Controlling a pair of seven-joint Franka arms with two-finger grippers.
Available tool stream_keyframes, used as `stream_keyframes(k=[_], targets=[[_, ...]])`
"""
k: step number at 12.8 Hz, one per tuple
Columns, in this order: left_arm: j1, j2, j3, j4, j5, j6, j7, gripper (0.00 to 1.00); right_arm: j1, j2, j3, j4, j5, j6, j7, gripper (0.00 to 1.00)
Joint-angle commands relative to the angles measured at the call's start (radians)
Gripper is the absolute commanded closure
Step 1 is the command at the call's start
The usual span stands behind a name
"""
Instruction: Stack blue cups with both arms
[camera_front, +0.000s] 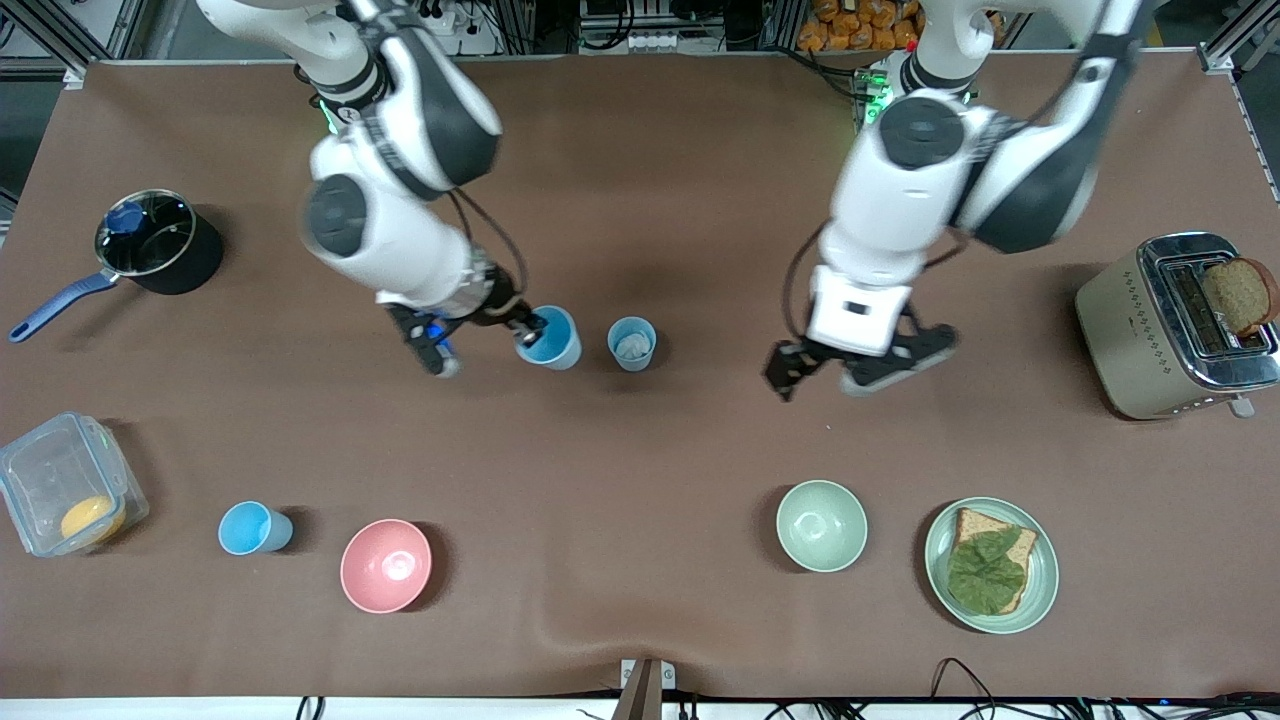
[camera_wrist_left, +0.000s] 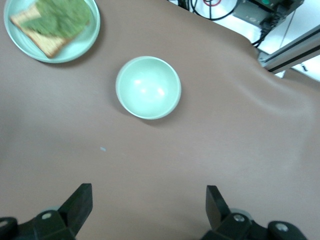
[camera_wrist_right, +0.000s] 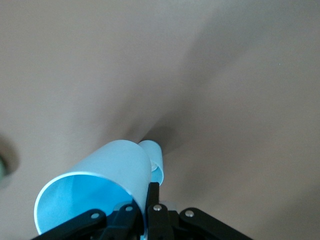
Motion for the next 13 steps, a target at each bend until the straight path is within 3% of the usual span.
stream_keyframes(k=[1,4,6,10,12,13], targets=[[0.125,-0.094,-0.011,-0.027,-0.112,-0.086,0.24,0.0,0.077,0.068,-0.008,0.005,-0.064,0.084,0.127,1.0],[0.251,-0.148,-0.011,-0.022,-0.178,-0.193,0.509,0.0,0.124,0.11,-0.008,0.005,-0.066,0.137,0.166,1.0],[0.297,-0.157,-0.01,0.034,-0.18,-0.291,0.612,0.0,0.144,0.124,-0.01,0.005,-0.066,0.137,0.167,1.0],[0.305,-0.154,-0.002,0.172,-0.18,-0.497,0.635,0.0,0.163,0.144,-0.01,0.005,-0.073,0.142,0.167,1.0],[0.311,-0.159,-0.002,0.179,-0.18,-0.531,0.65,0.0,0.169,0.15,-0.01,0.005,-0.073,0.143,0.167,1.0],[0.249,-0.178,0.066,0.173,-0.18,-0.534,0.675,0.0,0.169,0.155,-0.01,0.005,-0.073,0.151,0.167,1.0]])
